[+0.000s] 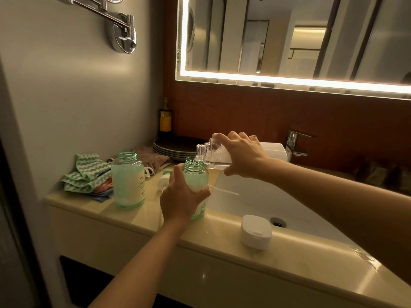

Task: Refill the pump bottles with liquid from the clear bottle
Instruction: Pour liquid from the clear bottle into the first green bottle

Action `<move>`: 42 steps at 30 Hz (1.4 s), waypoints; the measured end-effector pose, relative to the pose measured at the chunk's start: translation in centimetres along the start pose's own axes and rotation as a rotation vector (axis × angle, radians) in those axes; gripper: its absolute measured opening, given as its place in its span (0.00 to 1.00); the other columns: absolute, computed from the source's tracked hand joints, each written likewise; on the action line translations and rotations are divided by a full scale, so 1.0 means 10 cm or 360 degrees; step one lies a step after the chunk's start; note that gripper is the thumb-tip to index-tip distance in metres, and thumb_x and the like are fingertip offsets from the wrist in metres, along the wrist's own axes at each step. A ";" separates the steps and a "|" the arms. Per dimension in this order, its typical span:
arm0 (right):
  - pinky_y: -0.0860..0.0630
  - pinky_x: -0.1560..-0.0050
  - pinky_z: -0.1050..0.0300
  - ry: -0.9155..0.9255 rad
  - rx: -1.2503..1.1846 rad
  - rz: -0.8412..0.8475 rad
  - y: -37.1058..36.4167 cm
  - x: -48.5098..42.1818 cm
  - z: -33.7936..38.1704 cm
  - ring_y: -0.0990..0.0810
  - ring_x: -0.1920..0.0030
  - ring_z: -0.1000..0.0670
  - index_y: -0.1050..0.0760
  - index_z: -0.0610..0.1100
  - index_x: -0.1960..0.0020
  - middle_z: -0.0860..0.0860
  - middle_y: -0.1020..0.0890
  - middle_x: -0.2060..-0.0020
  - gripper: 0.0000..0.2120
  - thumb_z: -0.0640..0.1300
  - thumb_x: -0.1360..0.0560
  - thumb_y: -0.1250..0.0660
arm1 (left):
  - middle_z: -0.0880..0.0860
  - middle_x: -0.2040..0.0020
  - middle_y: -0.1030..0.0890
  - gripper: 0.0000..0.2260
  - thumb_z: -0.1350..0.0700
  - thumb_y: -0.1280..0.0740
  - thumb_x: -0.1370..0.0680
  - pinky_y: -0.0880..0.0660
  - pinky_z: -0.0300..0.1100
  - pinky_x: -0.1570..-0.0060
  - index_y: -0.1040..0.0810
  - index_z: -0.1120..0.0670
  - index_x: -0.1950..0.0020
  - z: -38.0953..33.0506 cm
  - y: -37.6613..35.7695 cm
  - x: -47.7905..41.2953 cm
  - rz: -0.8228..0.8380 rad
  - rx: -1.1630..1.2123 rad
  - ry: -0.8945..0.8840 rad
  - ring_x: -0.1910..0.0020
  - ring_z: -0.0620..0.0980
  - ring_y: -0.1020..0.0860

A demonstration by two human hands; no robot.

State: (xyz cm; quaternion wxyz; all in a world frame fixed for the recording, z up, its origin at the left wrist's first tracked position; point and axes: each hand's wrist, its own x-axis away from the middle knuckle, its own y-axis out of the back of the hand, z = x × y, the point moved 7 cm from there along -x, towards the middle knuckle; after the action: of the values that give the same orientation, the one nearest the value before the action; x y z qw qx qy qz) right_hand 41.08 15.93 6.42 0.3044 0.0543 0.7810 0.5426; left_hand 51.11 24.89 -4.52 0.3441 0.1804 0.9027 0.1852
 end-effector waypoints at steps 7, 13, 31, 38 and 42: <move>0.35 0.37 0.45 0.0011 -0.0003 0.0045 0.00 -0.03 0.00 0.31 0.38 0.43 0.48 0.53 0.27 0.45 0.30 0.38 0.45 0.53 0.35 0.25 | 0.55 0.38 0.26 0.37 0.43 0.25 0.35 0.26 0.48 0.51 0.38 0.54 0.34 0.00 0.00 0.01 0.0002 -0.0017 0.0009 0.44 0.56 0.25; 0.35 0.36 0.44 0.0005 -0.0023 0.0055 -0.01 -0.03 -0.01 0.31 0.38 0.43 0.48 0.53 0.27 0.45 0.30 0.38 0.45 0.53 0.35 0.25 | 0.55 0.38 0.26 0.37 0.43 0.25 0.35 0.27 0.47 0.51 0.38 0.54 0.34 -0.01 0.00 0.00 0.0006 -0.0018 0.0008 0.44 0.55 0.25; 0.33 0.37 0.45 0.0023 0.0012 0.0056 0.01 -0.04 0.00 0.30 0.39 0.44 0.48 0.54 0.27 0.45 0.29 0.39 0.45 0.54 0.35 0.25 | 0.55 0.38 0.26 0.37 0.44 0.25 0.36 0.26 0.47 0.51 0.38 0.54 0.34 -0.01 0.01 0.01 0.0002 -0.0028 0.0005 0.44 0.55 0.25; 0.34 0.37 0.45 0.0026 0.0009 0.0068 0.00 -0.04 0.00 0.31 0.38 0.43 0.48 0.53 0.27 0.45 0.29 0.38 0.45 0.54 0.35 0.25 | 0.55 0.38 0.27 0.37 0.43 0.25 0.35 0.26 0.47 0.51 0.39 0.53 0.34 0.00 0.00 0.01 0.0016 -0.0040 0.0020 0.44 0.56 0.25; 0.34 0.37 0.45 0.0030 0.0018 0.0064 0.01 -0.04 0.00 0.30 0.39 0.44 0.48 0.53 0.27 0.45 0.29 0.38 0.45 0.54 0.35 0.25 | 0.55 0.38 0.27 0.37 0.44 0.25 0.35 0.26 0.48 0.50 0.39 0.54 0.34 -0.01 0.00 0.00 0.0025 -0.0030 0.0023 0.43 0.56 0.25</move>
State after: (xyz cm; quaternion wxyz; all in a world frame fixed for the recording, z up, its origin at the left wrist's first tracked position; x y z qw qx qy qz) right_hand 41.37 15.83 6.70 0.2857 0.0665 0.7857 0.5447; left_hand 51.04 24.85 -4.43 0.3378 0.1829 0.9018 0.1977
